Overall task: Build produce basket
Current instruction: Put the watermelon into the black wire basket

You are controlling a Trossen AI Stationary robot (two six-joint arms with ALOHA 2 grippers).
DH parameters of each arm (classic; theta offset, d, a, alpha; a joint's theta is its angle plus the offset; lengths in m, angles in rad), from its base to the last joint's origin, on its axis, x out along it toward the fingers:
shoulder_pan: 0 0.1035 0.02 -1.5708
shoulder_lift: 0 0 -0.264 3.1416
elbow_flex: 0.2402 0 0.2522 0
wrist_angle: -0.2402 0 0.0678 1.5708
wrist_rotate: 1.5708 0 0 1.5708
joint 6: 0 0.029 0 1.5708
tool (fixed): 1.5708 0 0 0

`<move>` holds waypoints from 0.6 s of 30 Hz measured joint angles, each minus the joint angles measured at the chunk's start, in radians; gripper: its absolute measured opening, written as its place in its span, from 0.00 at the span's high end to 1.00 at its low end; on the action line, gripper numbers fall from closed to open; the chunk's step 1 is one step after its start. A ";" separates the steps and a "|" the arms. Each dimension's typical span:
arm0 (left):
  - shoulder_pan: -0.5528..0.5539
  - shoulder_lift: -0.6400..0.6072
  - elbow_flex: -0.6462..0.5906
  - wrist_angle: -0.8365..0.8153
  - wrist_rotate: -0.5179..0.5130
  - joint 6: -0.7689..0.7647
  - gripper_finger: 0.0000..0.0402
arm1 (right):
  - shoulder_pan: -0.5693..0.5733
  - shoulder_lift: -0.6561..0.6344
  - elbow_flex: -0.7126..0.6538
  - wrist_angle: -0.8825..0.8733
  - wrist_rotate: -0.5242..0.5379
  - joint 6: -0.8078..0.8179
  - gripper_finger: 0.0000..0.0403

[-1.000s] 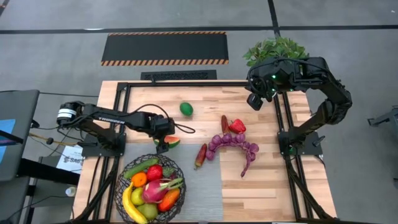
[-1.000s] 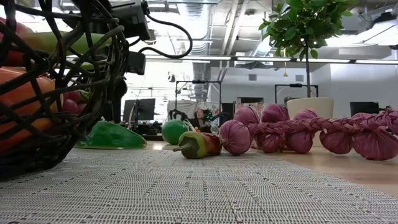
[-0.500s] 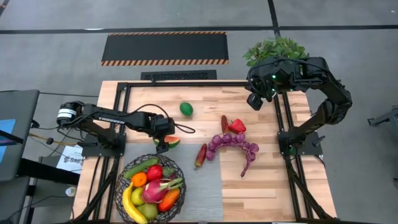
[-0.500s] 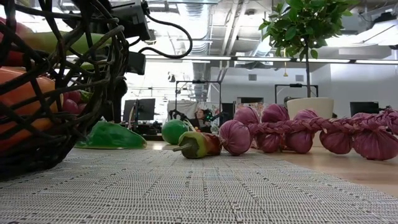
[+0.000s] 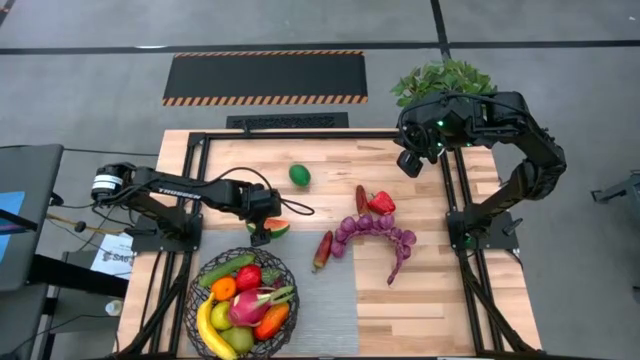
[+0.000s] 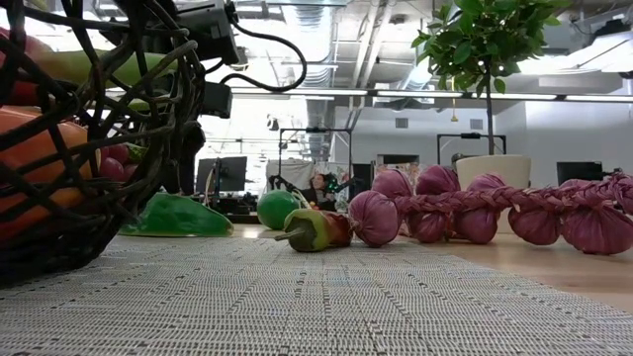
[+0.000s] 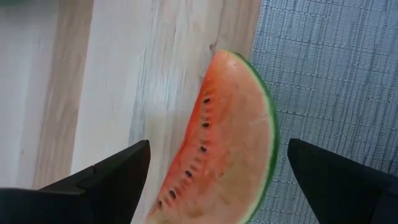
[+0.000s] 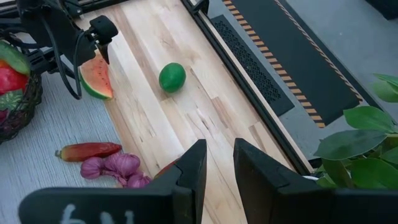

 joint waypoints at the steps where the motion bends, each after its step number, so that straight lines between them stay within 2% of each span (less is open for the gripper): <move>1: 0.000 0.000 0.000 0.000 0.000 -0.001 0.09 | 0.000 0.000 0.000 0.000 0.000 0.000 0.74; 8: 0.001 0.000 0.000 0.037 0.006 -0.002 0.09 | -0.002 0.000 0.000 0.000 0.000 -0.001 0.74; 18: 0.000 0.000 0.000 0.034 0.077 0.002 0.09 | -0.001 0.000 0.000 0.000 0.000 0.000 0.74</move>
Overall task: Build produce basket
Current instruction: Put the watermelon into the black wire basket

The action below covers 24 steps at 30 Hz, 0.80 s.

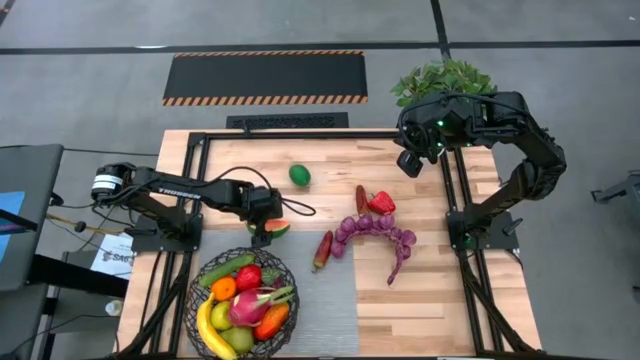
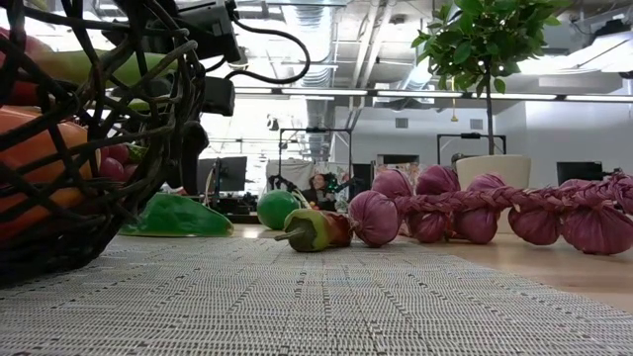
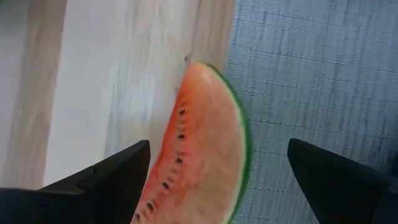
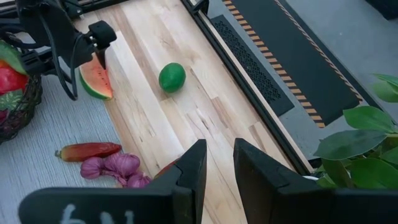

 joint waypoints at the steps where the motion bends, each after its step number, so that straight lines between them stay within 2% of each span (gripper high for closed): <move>1: 0.000 0.000 0.000 0.000 0.006 0.000 0.09 | 0.000 0.000 0.000 0.000 0.000 0.000 0.74; 8: 0.000 0.000 0.000 0.000 0.072 0.036 0.09 | 0.000 0.000 0.000 0.000 0.000 0.000 0.74; 13: -0.001 0.005 0.000 -0.021 0.071 0.107 0.09 | 0.000 0.000 0.000 0.000 0.000 0.001 0.74; 19: 0.000 0.066 0.004 -0.026 0.084 0.157 0.09 | 0.000 0.000 0.000 0.000 0.000 0.001 0.74; 24: 0.011 0.117 0.003 -0.030 0.090 0.170 0.14 | 0.000 0.000 0.000 -0.001 0.000 0.001 0.74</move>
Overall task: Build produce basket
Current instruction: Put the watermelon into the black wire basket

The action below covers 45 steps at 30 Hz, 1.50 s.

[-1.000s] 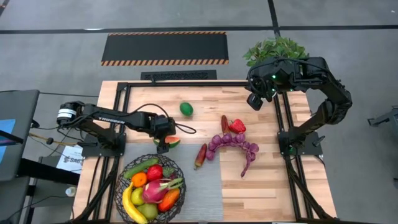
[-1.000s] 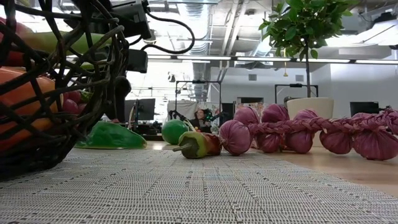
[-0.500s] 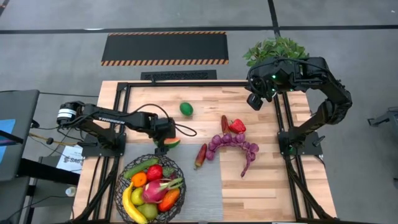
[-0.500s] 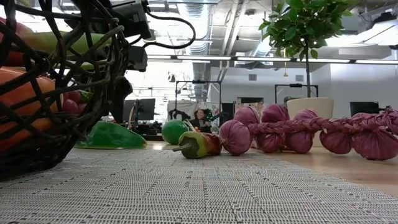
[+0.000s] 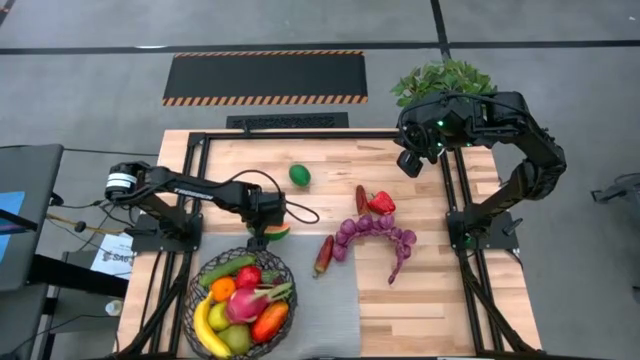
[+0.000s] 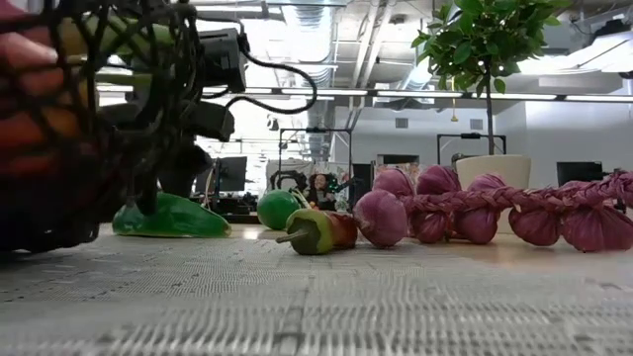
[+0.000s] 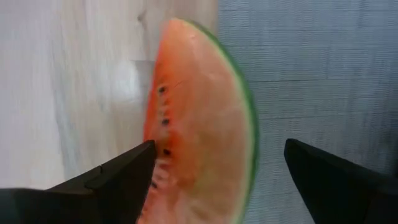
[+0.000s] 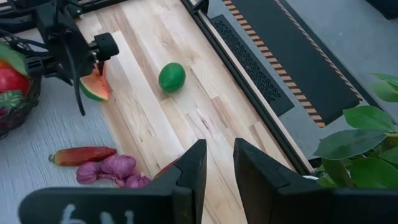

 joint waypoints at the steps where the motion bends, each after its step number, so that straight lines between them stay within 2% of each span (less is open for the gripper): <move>1: 0.003 0.001 -0.001 0.001 -0.008 -0.002 0.16 | 0.000 0.000 0.000 0.000 0.000 0.000 0.74; 10: 0.021 0.001 0.020 -0.020 0.003 -0.066 0.32 | 0.000 0.000 0.000 0.000 0.000 0.000 0.74; 23: 0.021 0.002 0.031 -0.024 -0.022 -0.069 0.52 | 0.000 0.000 0.000 0.000 0.000 -0.006 0.74; 37: 0.021 -0.002 0.046 -0.026 -0.021 -0.085 0.83 | 0.000 0.000 0.000 0.000 0.000 -0.006 0.74; 45: 0.022 0.000 0.113 -0.035 -0.021 -0.088 0.87 | 0.000 0.000 0.000 0.000 0.000 -0.002 0.74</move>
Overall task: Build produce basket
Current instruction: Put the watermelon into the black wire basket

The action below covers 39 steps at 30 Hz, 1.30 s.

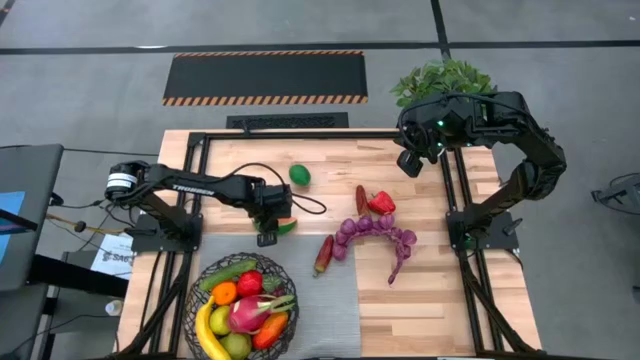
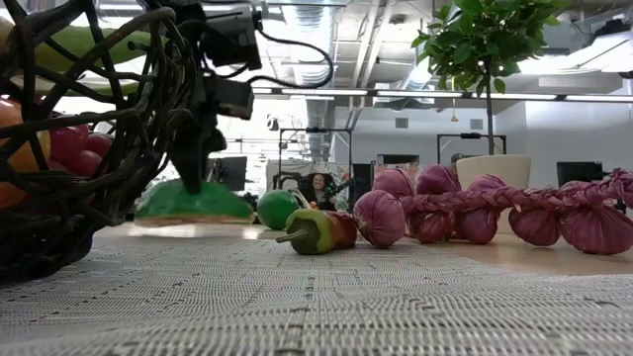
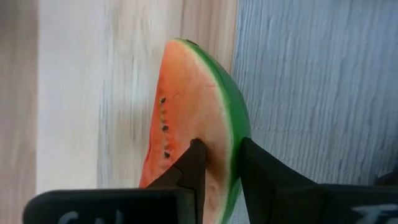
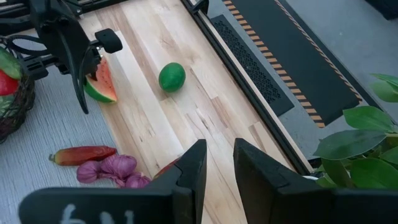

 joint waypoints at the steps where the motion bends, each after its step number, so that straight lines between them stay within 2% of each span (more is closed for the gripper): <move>1: 0.000 0.000 0.012 -0.008 0.000 0.000 0.87 | 0.000 0.000 0.000 0.000 0.000 0.000 0.74; 12: 0.011 0.000 0.272 -0.225 -0.100 0.036 0.88 | 0.000 0.000 0.000 0.000 0.000 -0.006 0.74; 22: -0.035 -0.001 0.637 -0.416 -0.129 -0.006 0.88 | 0.000 0.000 0.000 0.008 0.000 -0.038 0.74; 29: -0.167 -0.002 0.826 -0.495 -0.128 -0.119 0.88 | 0.000 0.000 0.000 0.018 0.000 -0.079 0.74; 39: -0.499 0.021 0.839 -0.618 -0.132 -0.398 0.86 | 0.000 0.000 0.000 0.020 0.000 -0.087 0.74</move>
